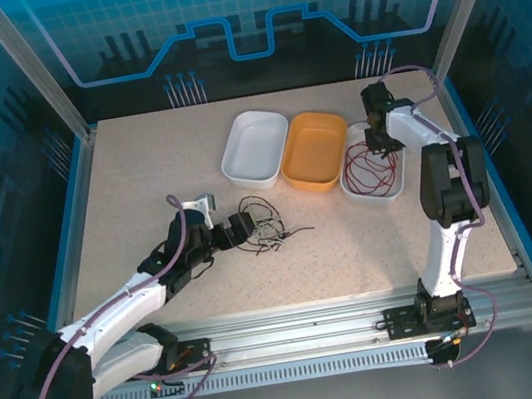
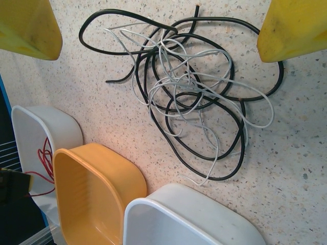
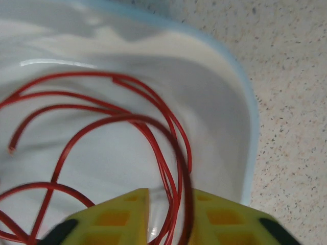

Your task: Untangle the cables

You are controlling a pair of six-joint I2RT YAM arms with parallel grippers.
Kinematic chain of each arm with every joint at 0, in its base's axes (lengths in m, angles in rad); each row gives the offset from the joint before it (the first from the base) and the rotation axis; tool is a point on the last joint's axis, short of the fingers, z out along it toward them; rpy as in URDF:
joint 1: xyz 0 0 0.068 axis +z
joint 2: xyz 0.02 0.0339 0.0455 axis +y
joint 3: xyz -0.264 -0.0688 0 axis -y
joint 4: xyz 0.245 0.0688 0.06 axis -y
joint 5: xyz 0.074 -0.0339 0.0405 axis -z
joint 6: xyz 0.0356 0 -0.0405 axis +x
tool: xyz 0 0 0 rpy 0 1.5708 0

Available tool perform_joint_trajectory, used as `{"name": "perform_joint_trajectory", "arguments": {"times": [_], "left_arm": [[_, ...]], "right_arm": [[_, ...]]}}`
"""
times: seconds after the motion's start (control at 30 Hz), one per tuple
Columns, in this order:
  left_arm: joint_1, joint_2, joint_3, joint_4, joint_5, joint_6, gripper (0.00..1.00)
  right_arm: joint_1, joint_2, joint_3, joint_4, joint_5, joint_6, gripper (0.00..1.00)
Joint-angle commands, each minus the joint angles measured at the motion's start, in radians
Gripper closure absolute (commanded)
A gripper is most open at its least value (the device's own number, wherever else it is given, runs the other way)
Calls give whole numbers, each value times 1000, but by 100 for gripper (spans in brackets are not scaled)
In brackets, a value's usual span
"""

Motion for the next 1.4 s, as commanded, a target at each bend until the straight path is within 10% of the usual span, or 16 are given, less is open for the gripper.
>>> {"name": "perform_joint_trajectory", "arguments": {"times": [0.0,0.47,0.83,1.37], "left_arm": [[-1,-17,-8,17,13,-5,1],[-1,-64,-10,-19,-3,13,1],[-2,-56,3,-38,-1,31,1],[14,4,43,-123,-66,-60,1]], "right_arm": [[-14,-23,-31,8,-18,0,69],[-6,-316,-144,-10,-4,66,49],[29,-472,-237,30,-139,90,52],[488,-630,-342,162,-319,229,62]]}}
